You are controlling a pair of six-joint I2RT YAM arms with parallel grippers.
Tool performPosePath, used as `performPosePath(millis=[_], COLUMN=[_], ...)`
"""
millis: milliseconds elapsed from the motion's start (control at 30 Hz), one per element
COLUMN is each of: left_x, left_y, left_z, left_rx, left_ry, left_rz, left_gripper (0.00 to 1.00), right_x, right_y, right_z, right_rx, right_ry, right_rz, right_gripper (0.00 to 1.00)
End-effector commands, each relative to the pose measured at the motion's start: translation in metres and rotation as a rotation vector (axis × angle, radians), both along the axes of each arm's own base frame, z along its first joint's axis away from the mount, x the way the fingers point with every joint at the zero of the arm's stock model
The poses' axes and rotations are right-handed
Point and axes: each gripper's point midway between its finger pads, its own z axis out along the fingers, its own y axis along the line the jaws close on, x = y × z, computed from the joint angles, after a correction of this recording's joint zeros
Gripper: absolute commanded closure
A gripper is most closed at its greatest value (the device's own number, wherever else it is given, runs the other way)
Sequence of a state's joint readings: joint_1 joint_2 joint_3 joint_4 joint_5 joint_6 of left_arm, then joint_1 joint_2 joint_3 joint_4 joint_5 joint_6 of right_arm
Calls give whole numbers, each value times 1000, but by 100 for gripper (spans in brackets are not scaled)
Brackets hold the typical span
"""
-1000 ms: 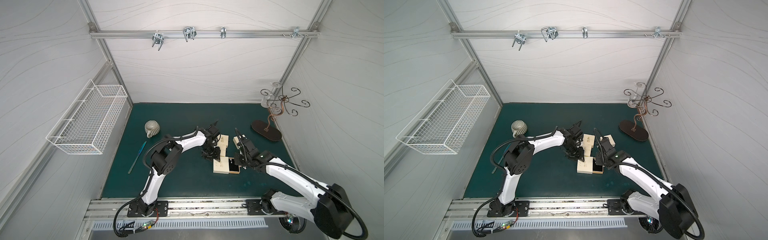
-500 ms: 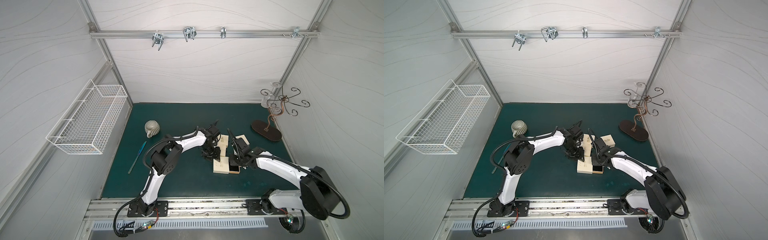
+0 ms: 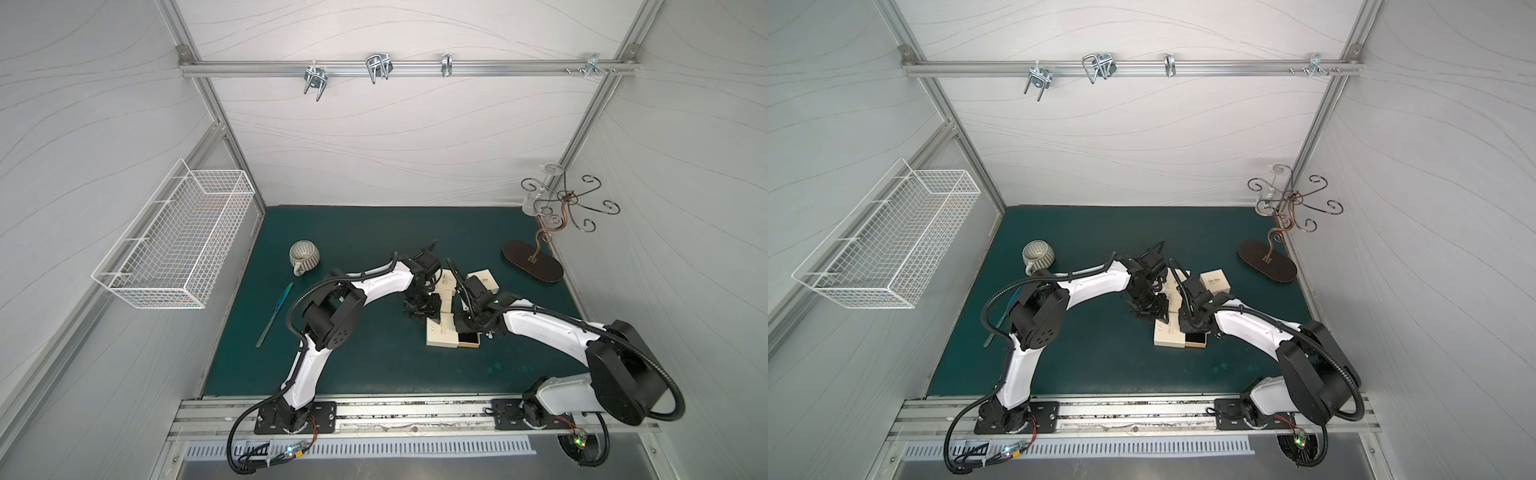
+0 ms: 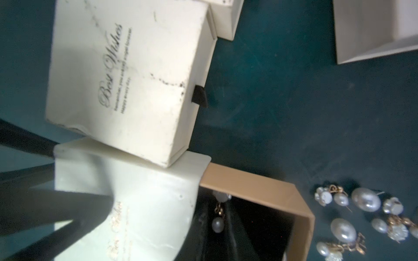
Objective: Take out the earrings from the drawer-style jewelry box
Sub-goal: Pick up the earring from the drawer.
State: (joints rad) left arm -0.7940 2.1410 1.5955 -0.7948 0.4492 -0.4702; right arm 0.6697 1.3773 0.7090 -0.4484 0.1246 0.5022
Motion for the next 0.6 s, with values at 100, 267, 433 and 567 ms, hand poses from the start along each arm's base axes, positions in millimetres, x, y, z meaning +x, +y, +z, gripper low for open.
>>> performPosePath(millis=[100,267,433,567], left_x=[-9,-10,-10,-11], left_y=[26,27,27,26], left_z=[-48,-49,-49,-49], left_rx=[182,181,181,179], left_ry=[18,21,21,26], left_rz=[-15,-14,-14,-15], left_gripper=[46,46,45,45], right_x=[0,1,4,5], right_y=[-3,-8,-13,-23], right_z=[0,4,18,28], right_rx=[-23,-34,-12,-7], right_ry=[-12,-34,-97,-137], right_rz=[0,-16,-43,-83], right_gripper=[95,100,100,100])
